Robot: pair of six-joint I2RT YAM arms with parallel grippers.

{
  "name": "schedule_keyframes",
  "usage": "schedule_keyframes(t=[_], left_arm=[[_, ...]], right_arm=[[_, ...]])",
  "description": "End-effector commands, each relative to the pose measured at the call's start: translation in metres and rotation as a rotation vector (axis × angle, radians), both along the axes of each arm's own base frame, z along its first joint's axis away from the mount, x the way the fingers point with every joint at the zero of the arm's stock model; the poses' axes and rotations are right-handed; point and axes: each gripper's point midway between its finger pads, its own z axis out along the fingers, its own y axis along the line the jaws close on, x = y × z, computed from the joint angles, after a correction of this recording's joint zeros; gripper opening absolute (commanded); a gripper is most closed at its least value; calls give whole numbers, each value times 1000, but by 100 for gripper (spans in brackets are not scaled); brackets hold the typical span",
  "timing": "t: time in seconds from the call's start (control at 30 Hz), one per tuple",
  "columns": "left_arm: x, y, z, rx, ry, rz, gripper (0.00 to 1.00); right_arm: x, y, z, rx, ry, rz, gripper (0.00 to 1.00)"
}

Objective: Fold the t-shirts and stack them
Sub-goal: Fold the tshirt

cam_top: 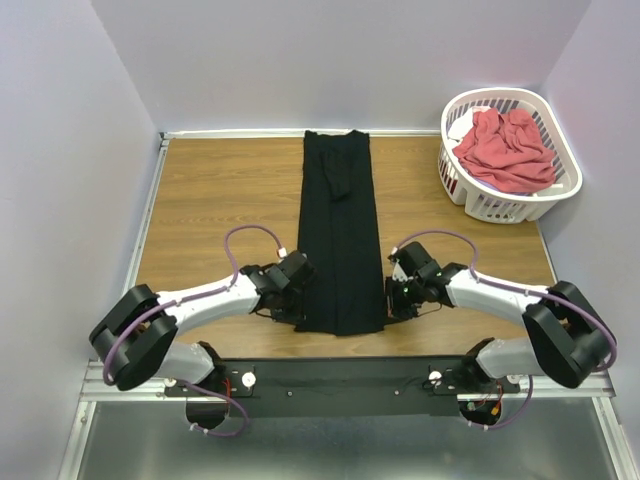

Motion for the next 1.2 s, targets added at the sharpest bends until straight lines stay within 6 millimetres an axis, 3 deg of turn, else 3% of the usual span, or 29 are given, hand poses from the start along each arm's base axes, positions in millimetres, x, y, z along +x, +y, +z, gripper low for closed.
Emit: schedule_keyframes(t=[0.0, 0.1, 0.2, 0.23, 0.3, 0.33, 0.37, 0.4, 0.47, 0.5, 0.53, 0.57, 0.6, 0.67, 0.7, 0.93, 1.03, 1.17], left_arm=[[-61, 12, -3, 52, 136, -11, 0], [-93, 4, 12, 3, 177, -26, 0], [-95, -12, 33, -139, 163, -33, 0], [-79, -15, 42, -183, 121, -14, 0], [-36, -11, 59, -261, 10, 30, 0], [-33, -17, 64, -286, 5, 22, 0], [-5, -8, 68, -290, -59, 46, 0], [13, -9, 79, -297, -109, 46, 0], [48, 5, 76, -235, -172, 63, 0], [65, 6, 85, -233, -206, 67, 0], [77, 5, 80, -214, -205, 66, 0], [92, 11, 81, -198, -235, 68, 0], [105, 10, 87, -199, -263, 74, 0], [127, 10, 82, -194, -282, 81, 0], [139, 14, 80, -181, -290, 82, 0], [203, 37, 93, -73, -434, 135, 0], [219, 36, 103, -81, -478, 142, 0], [235, 32, 100, -82, -495, 138, 0]], right_arm=[[-49, -20, -11, -131, 86, 29, 0], [-66, -22, 1, -115, 84, 22, 1], [-56, -19, 22, -81, 15, -17, 0], [-51, -20, 27, -92, -8, -16, 0], [-12, -5, 63, -102, -146, -26, 0], [-9, -13, 55, -153, -148, -20, 0], [15, -8, 70, -159, -209, -44, 0], [27, -9, 74, -180, -226, -45, 0], [50, -12, 70, -229, -234, -28, 0], [76, -13, 85, -222, -288, -45, 0], [88, -15, 81, -249, -287, -46, 0], [113, -17, 96, -246, -334, -83, 1], [124, -18, 100, -251, -363, -64, 1], [144, -15, 100, -258, -381, -60, 1], [160, -10, 110, -246, -426, -54, 0], [213, -8, 102, -287, -485, -49, 1], [226, -10, 97, -285, -493, -48, 0], [246, -8, 105, -278, -528, -46, 0]])
